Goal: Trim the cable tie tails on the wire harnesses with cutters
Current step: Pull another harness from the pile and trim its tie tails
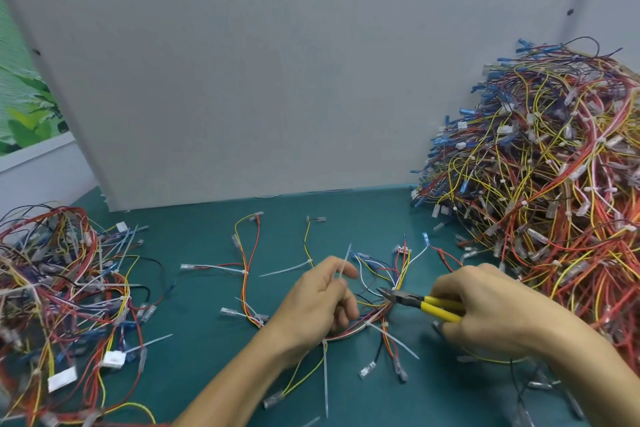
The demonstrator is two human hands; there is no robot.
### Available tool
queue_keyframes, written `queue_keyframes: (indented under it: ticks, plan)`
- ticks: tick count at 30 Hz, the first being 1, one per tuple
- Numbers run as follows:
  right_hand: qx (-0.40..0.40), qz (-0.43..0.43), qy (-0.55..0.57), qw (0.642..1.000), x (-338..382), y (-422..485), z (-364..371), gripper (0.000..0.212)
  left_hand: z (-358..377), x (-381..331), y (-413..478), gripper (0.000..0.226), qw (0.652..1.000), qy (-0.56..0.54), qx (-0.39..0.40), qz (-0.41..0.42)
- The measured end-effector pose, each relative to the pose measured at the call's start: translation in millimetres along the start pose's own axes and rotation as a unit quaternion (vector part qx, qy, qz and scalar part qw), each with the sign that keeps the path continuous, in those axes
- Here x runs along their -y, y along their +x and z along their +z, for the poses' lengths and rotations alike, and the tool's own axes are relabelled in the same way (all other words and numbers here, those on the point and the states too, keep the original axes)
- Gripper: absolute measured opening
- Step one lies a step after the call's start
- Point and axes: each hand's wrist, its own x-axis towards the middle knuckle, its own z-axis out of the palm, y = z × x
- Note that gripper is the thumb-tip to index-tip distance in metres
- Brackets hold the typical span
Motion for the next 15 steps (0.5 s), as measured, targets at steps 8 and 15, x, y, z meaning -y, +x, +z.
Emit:
queue_keyframes:
  ticks: [8, 15]
  plan:
    - [0.004, -0.023, 0.031, 0.999, 3.0, -0.1, -0.9, 0.012, -4.4, 9.7, -6.3, 0.007, 0.969, 0.212, -0.009, 0.125]
    - [0.013, -0.021, 0.024, 0.999, 2.4, 0.3, 0.8, 0.009, 0.2, 19.7, -1.7, 0.033, 0.885, 0.439, -0.020, 0.154]
